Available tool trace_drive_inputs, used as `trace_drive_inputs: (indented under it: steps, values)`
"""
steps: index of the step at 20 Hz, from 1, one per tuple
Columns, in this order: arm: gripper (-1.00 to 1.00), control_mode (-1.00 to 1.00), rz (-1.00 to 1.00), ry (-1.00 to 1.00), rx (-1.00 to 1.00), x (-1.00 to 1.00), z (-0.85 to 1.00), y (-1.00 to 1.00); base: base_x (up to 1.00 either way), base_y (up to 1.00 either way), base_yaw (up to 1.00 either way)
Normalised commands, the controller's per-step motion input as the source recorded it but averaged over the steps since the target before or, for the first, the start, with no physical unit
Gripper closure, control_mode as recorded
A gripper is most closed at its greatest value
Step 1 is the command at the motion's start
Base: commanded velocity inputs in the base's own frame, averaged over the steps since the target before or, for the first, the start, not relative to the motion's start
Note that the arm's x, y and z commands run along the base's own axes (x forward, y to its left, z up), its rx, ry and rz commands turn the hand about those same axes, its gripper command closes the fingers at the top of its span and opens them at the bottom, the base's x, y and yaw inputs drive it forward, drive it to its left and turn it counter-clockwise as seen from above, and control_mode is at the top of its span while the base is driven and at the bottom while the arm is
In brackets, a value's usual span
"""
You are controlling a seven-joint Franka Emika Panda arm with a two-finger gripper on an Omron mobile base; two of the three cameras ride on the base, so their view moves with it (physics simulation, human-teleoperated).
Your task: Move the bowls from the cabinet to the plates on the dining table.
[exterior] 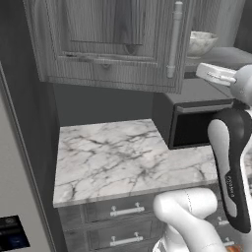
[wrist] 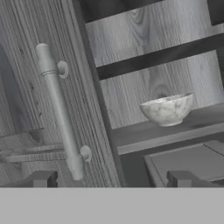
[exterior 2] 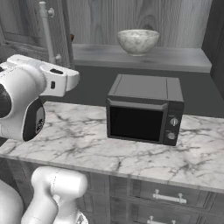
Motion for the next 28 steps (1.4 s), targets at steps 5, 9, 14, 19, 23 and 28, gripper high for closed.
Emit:
trace_drive_inputs:
  steps: [5,9,14,19,23,28]
  values:
    - [-1.0,-1.0,0.01,0.21,-0.01,0.01,-0.23,-0.42,0.0,0.0,0.0]
    - [-1.0,-1.0,0.05,0.2,-0.02,0.11,-0.11,-0.35,0.0,0.0,0.0]
    - [-1.0,-1.0,0.17,0.12,0.02,0.07,0.03,-0.29,0.0,0.0,0.0]
    - [-1.0,-1.0,0.23,0.12,0.14,0.13,0.06,-0.2,0.0,0.0,0.0]
    - [-1.0,-1.0,0.2,0.15,0.17,0.38,0.0,-0.02,0.0,0.0,0.0]
    - [-1.0,-1.0,0.1,0.15,0.14,0.52,0.0,0.03,0.0,0.0,0.0]
